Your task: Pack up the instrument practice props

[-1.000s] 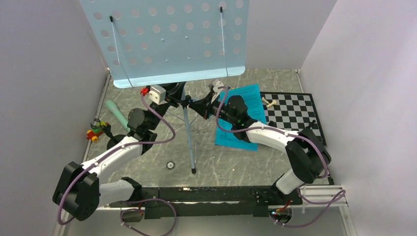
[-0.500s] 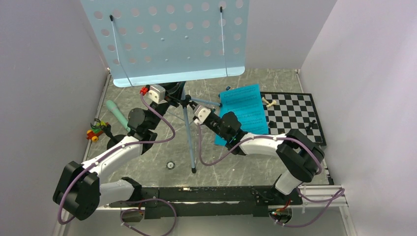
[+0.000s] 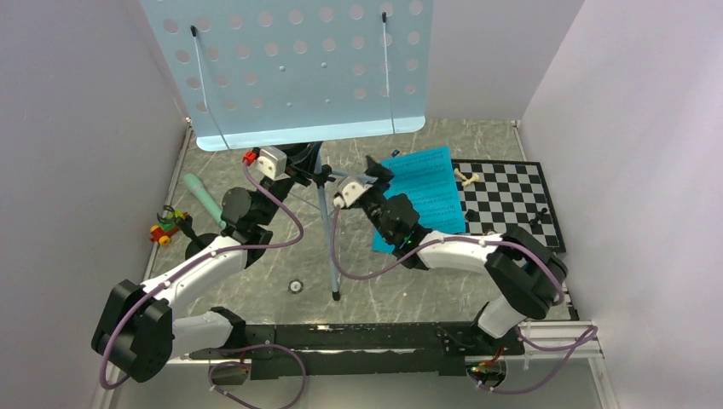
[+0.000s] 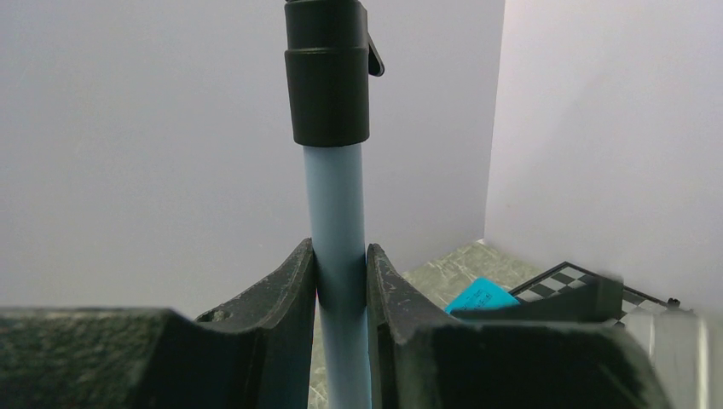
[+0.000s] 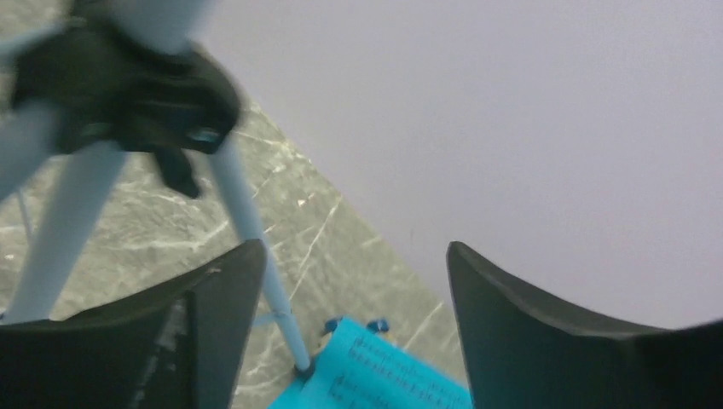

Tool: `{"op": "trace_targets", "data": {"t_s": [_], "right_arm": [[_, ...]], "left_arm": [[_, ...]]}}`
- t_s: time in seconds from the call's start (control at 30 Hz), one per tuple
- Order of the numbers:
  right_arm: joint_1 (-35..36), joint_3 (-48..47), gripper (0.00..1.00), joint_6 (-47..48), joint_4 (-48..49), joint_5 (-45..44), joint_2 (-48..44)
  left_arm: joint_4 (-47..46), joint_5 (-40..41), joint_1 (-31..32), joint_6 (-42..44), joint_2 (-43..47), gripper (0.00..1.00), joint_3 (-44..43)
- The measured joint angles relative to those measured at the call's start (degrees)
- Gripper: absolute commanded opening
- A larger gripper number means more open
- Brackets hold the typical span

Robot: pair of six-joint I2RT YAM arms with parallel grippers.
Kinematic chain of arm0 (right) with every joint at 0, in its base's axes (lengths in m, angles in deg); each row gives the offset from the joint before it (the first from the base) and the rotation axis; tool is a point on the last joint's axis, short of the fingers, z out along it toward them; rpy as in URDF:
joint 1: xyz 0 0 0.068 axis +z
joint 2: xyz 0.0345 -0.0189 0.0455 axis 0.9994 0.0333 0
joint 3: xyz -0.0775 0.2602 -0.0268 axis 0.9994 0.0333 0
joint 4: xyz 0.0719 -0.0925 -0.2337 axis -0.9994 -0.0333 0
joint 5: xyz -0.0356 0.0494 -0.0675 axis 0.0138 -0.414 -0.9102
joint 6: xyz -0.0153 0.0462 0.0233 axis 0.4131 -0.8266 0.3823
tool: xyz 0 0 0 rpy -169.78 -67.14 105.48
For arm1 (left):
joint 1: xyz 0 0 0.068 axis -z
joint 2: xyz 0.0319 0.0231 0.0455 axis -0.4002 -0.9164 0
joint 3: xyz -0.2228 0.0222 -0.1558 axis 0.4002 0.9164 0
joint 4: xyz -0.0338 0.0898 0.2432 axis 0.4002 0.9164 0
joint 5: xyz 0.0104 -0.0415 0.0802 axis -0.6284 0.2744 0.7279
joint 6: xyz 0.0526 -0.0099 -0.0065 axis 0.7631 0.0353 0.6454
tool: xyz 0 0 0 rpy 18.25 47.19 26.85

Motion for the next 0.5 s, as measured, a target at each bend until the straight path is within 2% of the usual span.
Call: {"op": "trace_targets", "data": {"t_s": [0.03,0.07,0.17,0.3,0.4,0.5], "right_arm": [[-0.7,-0.1,0.98,-1.6,-1.7,-1.8,-1.1],[-0.9,-0.2,0.99,-3.2,-3.2,-3.4,-2.5],[-1.7,-0.5,1.00,-9.9,-9.1,-7.2,-8.0],[-1.5,-3.7,1.00,-23.7,-20.9,-8.7,-14.5],[-2.9,-8.9,1.00,-38.0,-33.0,-5.2,-16.6],[-6.7,-11.3,1.00,-51.8,-40.4,2.9,-16.7]], "left_arm": [[0.0,0.0,0.0,0.1,0.0,0.00,0.0],[0.0,0.0,0.0,0.1,0.0,0.00,0.0],[0.2,0.0,0.0,0.1,0.2,0.00,0.0],[0.4,0.0,0.0,0.1,0.3,0.00,0.0],[0.4,0.0,0.0,0.1,0.3,0.00,0.0],[0.5,0.0,0.0,0.1,0.3,0.00,0.0]]}}
